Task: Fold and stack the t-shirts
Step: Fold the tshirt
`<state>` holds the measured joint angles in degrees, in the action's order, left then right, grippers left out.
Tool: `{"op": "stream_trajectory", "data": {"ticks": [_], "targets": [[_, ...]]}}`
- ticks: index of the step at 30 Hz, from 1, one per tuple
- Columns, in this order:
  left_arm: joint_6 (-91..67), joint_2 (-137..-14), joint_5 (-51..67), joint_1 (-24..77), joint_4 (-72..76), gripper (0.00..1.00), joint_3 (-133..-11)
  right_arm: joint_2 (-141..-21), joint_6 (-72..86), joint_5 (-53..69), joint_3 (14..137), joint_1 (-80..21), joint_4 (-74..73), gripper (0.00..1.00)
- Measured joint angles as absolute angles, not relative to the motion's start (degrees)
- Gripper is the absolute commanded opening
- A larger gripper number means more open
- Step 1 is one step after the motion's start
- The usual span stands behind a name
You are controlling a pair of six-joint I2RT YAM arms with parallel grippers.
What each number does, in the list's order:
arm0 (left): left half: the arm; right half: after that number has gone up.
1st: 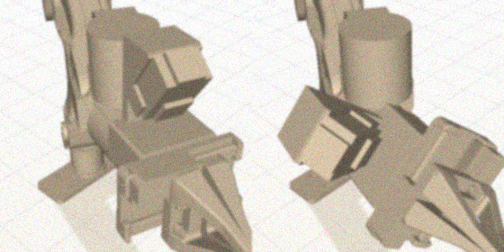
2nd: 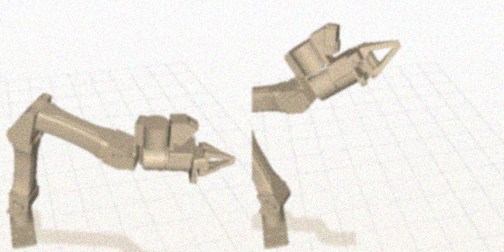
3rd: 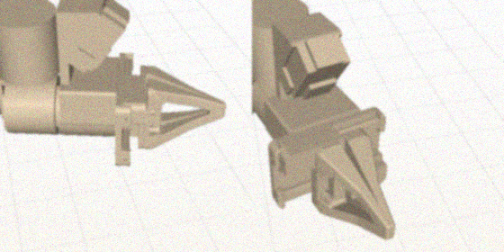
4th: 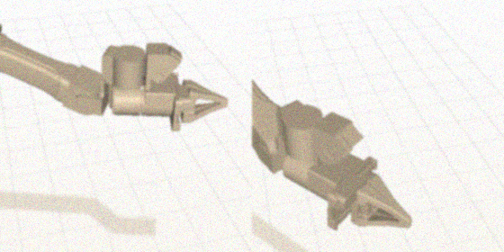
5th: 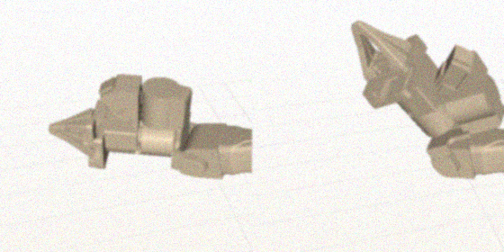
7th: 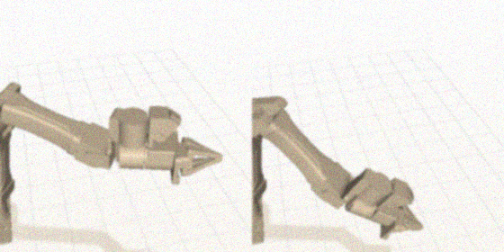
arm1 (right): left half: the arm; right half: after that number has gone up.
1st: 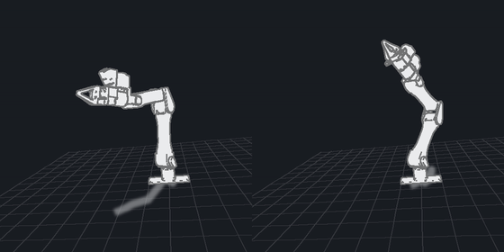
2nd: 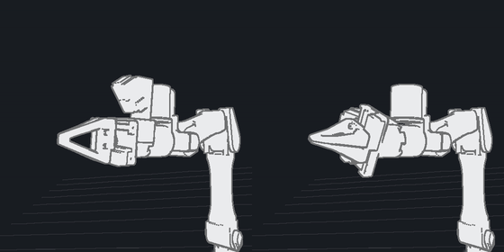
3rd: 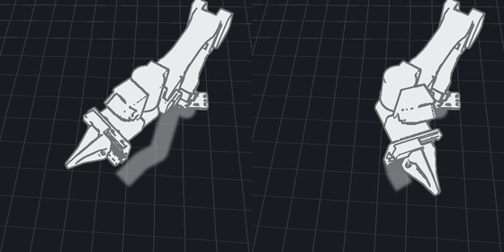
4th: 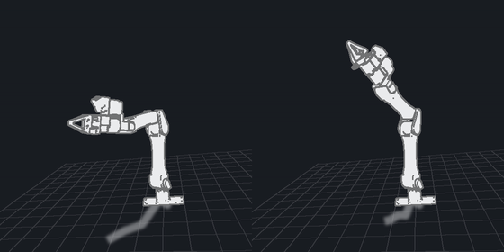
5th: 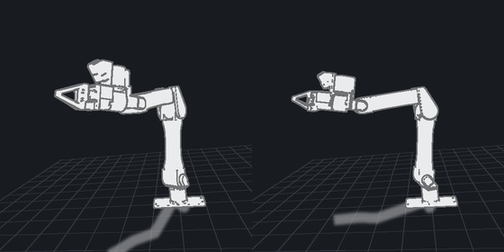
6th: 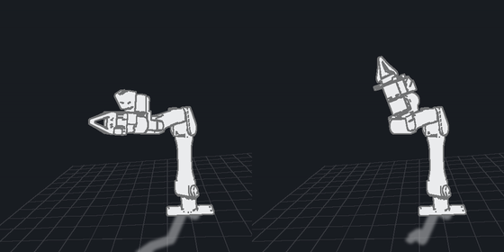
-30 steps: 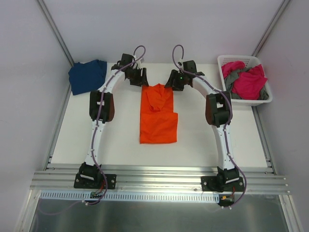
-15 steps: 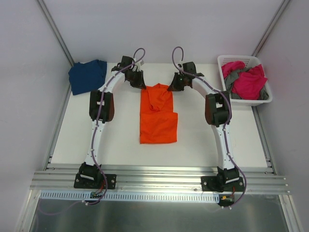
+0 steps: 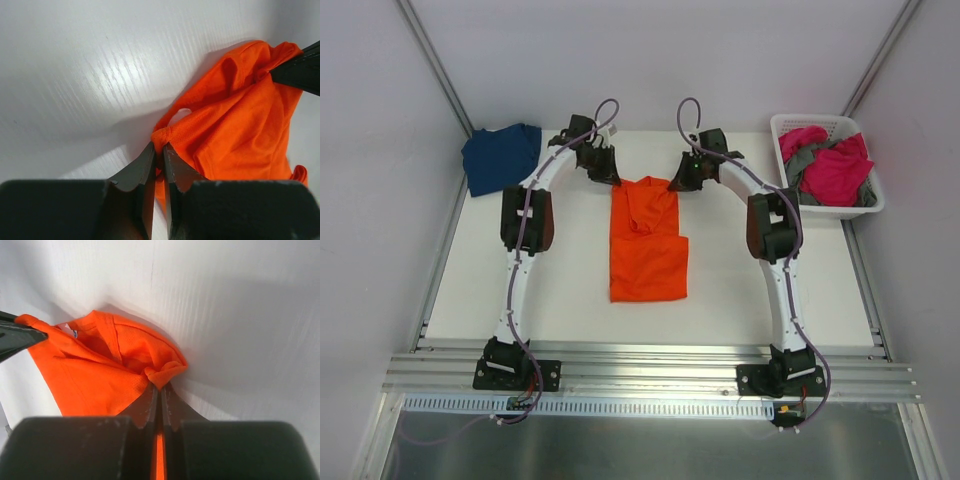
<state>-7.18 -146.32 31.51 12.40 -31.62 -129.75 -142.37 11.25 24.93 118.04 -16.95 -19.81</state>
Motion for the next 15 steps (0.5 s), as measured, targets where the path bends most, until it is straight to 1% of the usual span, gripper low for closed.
{"op": "stream_trajectory", "data": {"ticks": [11, 15], "targets": [[-9.72, -132.31, 34.35, 12.40, -32.29, 0.08, -124.60, -128.51, 11.31, 25.76, 111.37, -16.86, -21.80, 0.00], [-10.26, -126.72, 36.53, 12.40, -32.38, 0.08, -119.37, -123.24, 11.33, 26.17, 108.14, -17.04, -21.82, 0.00]]}}
